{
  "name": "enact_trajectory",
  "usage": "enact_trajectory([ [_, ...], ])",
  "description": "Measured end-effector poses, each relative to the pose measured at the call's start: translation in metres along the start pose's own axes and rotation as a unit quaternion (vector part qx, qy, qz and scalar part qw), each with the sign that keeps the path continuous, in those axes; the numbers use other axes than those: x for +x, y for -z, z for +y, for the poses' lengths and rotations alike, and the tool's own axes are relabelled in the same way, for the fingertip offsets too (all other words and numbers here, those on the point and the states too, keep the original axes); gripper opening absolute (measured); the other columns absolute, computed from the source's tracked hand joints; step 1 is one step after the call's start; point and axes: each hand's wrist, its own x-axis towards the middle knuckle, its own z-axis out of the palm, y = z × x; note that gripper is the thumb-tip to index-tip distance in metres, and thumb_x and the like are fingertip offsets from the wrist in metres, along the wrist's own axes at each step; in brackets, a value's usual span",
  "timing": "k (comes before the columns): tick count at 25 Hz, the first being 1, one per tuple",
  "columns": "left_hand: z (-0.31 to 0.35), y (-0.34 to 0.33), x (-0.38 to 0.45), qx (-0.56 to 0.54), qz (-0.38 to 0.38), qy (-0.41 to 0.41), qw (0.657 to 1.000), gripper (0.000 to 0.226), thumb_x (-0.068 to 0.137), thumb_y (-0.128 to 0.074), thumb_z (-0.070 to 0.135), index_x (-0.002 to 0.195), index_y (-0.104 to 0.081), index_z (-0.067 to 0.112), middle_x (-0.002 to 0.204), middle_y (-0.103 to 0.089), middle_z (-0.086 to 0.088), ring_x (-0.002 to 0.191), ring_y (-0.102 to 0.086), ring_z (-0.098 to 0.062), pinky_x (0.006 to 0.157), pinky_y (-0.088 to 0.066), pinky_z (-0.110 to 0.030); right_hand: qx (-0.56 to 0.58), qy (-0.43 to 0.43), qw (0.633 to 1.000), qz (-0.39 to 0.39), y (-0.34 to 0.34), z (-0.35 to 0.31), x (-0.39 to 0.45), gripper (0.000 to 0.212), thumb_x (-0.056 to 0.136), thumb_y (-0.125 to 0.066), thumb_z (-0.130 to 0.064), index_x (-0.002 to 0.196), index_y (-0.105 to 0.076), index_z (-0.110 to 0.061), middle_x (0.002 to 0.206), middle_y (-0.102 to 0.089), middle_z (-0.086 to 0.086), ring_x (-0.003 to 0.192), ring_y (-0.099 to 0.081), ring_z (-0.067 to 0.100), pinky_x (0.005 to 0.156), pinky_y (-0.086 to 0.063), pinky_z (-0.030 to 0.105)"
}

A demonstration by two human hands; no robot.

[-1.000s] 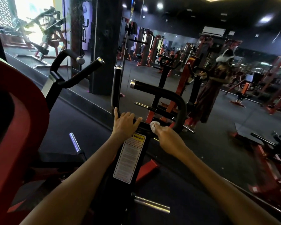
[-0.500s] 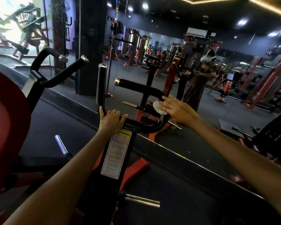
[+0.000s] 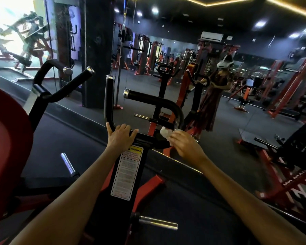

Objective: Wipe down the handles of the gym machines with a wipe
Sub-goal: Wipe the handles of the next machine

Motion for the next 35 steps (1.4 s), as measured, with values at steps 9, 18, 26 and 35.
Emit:
enact_trajectory([
  [9, 0.0, -0.002, -0.002, 0.01, 0.017, 0.001, 1.0, 0.043, 0.1, -0.029, 0.046, 0.104, -0.057, 0.014, 0.112, -0.056, -0.002, 0.118, -0.048, -0.02, 0.113, 0.007, -0.054, 0.146, -0.328, 0.905, 0.227, -0.026, -0.018, 0.013, 0.015, 0.087, -0.063, -0.007, 0.099, -0.067, 0.002, 0.092, -0.061, 0.009, 0.088, -0.058, 0.019, 0.077, -0.048, 0.021],
  [18, -0.003, -0.007, -0.002, 0.002, 0.043, -0.001, 0.999, 0.04, 0.099, -0.031, 0.044, 0.104, -0.059, 0.015, 0.112, -0.058, -0.001, 0.118, -0.05, -0.021, 0.113, 0.008, -0.053, 0.14, -0.346, 0.884, 0.283, -0.024, 0.004, 0.034, 0.019, 0.084, -0.065, -0.003, 0.103, -0.069, -0.003, 0.103, -0.069, 0.009, 0.096, -0.063, 0.018, 0.09, -0.038, 0.009],
  [26, -0.005, -0.011, -0.001, -0.001, 0.065, -0.006, 0.998, 0.039, 0.099, -0.034, 0.044, 0.101, -0.061, 0.015, 0.106, -0.058, 0.001, 0.117, -0.05, -0.021, 0.114, 0.008, -0.051, 0.165, -0.305, 0.891, 0.293, -0.012, 0.024, 0.066, 0.014, 0.077, -0.067, 0.007, 0.09, -0.071, 0.003, 0.089, -0.07, 0.015, 0.081, -0.067, 0.021, 0.081, -0.053, 0.021],
  [35, -0.006, -0.013, 0.0, -0.01, 0.074, -0.014, 0.997, 0.056, 0.091, -0.019, 0.058, 0.094, -0.059, 0.018, 0.095, -0.052, 0.008, 0.111, -0.053, -0.018, 0.115, 0.007, -0.049, 0.134, -0.26, 0.926, 0.24, -0.012, 0.025, 0.094, 0.018, 0.077, -0.071, 0.001, 0.094, -0.07, 0.004, 0.093, -0.072, 0.015, 0.076, -0.071, 0.02, 0.078, -0.045, 0.01],
])
